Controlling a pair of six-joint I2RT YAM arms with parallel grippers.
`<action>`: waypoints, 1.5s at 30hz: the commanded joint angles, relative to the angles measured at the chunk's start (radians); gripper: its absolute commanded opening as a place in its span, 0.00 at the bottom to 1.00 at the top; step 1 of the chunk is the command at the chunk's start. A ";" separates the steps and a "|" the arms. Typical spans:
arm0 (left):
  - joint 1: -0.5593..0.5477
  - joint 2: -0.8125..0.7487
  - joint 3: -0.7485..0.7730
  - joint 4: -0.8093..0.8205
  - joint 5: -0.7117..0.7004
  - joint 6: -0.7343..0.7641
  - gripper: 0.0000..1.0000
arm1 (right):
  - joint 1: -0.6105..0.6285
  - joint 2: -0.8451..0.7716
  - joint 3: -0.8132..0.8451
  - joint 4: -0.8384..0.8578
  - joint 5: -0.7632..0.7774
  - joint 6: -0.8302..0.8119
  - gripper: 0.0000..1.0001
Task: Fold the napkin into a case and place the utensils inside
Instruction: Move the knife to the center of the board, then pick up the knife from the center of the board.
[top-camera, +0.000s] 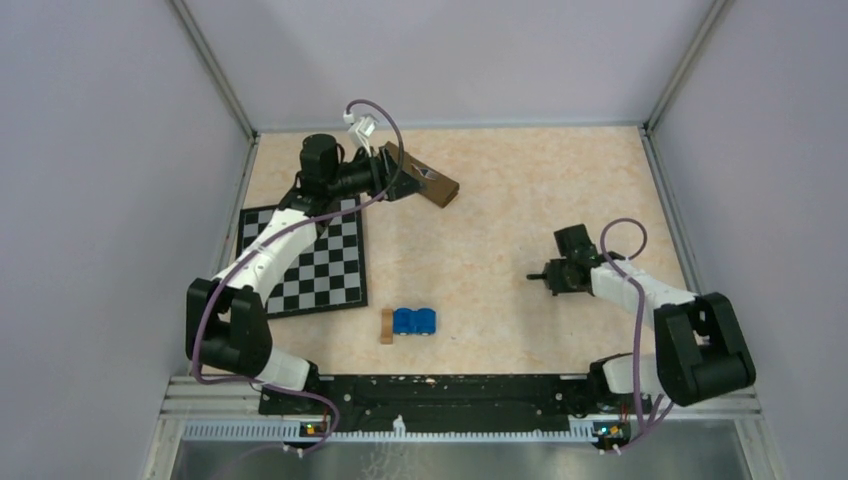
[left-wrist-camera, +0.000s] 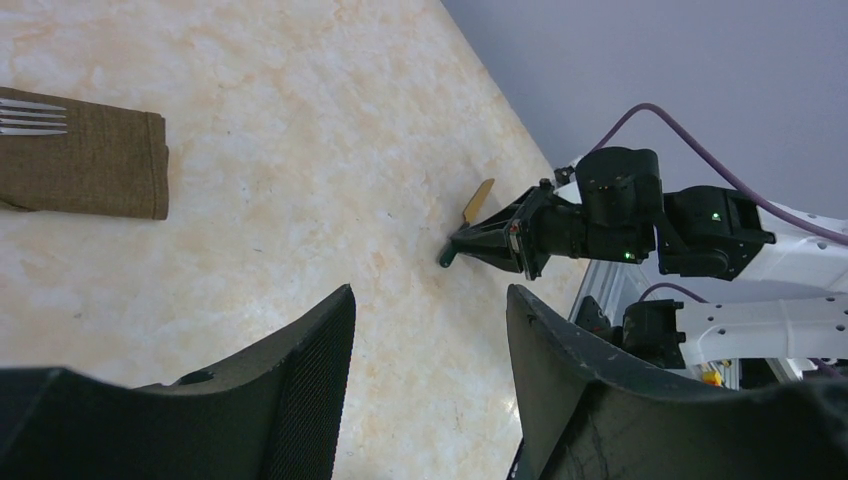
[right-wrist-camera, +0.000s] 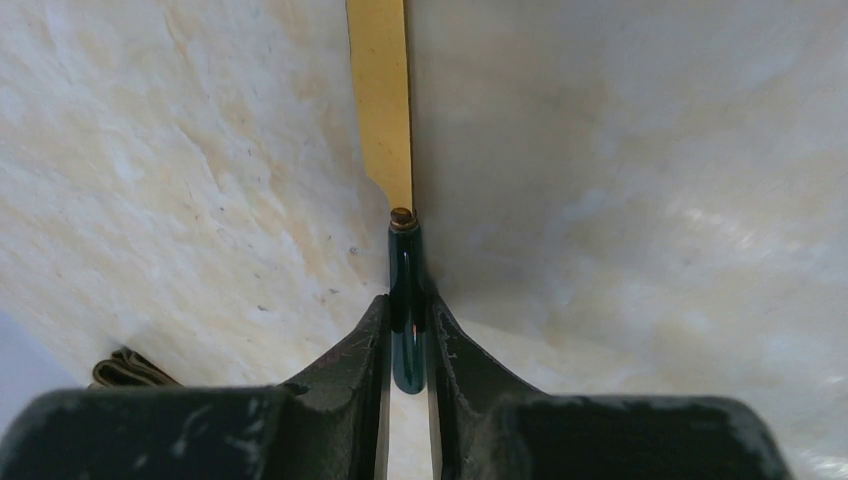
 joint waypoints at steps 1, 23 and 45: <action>0.023 -0.052 -0.015 0.063 0.018 -0.005 0.62 | 0.064 0.120 0.059 -0.204 0.003 0.219 0.17; 0.102 -0.128 -0.024 0.102 0.042 -0.023 0.63 | 0.119 -0.323 0.296 0.014 -0.289 -2.281 0.51; 0.163 -0.112 -0.048 0.199 0.115 -0.121 0.62 | -0.059 0.122 0.261 -0.161 -0.597 -2.989 0.66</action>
